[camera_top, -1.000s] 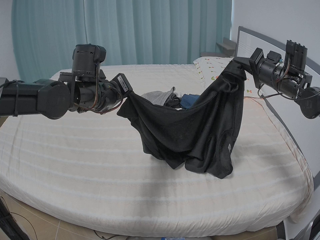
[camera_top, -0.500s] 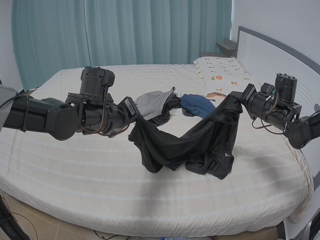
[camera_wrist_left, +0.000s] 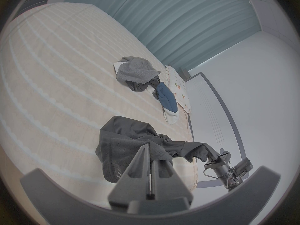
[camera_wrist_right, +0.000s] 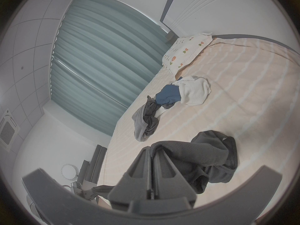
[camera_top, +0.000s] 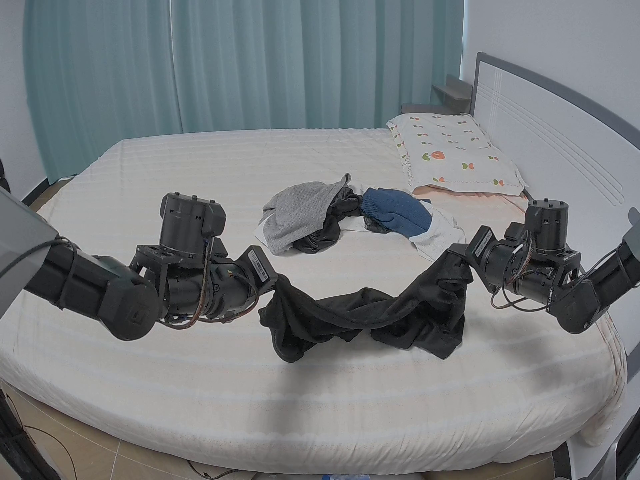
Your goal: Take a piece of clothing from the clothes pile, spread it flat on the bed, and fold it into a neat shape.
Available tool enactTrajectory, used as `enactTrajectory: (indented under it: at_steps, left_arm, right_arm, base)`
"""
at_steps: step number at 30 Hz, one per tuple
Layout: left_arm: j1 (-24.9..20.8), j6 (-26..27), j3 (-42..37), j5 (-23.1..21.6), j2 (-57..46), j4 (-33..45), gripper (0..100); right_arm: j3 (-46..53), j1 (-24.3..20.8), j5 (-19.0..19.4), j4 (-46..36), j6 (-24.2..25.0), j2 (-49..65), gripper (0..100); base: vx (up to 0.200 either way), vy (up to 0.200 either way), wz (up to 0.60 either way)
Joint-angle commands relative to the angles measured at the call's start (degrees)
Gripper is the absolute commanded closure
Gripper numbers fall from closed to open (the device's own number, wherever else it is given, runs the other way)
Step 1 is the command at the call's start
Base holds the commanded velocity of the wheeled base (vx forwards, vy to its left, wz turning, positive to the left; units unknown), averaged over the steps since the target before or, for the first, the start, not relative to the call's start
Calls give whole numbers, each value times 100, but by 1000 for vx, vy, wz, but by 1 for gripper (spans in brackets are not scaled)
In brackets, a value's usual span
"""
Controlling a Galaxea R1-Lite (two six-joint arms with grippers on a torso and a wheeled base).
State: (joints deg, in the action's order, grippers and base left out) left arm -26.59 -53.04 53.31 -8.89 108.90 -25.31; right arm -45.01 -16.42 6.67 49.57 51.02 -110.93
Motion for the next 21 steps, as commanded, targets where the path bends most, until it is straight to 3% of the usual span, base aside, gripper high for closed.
enactTrajectory:
  at_steps: [1,14,17,21]
  left_arm:
    - [-13,-13,-312,-34,-44,-106,100]
    - [-13,-22,-312,-34,-62,-106,100]
    - [57,-251,-277,-43,-97,-115,100]
    - [66,-374,-251,-34,-202,-106,100]
  right_arm:
    - [133,-54,-34,79,-4,-157,100]
    - [300,-283,-34,62,-13,160,100]
    - [361,-397,-69,79,-13,186,100]
    - [326,-406,-210,71,-22,177,100]
  base:
    - [-200,0,0]
    - [-15,0,0]
    - [0,0,0]
    - [0,200,0]
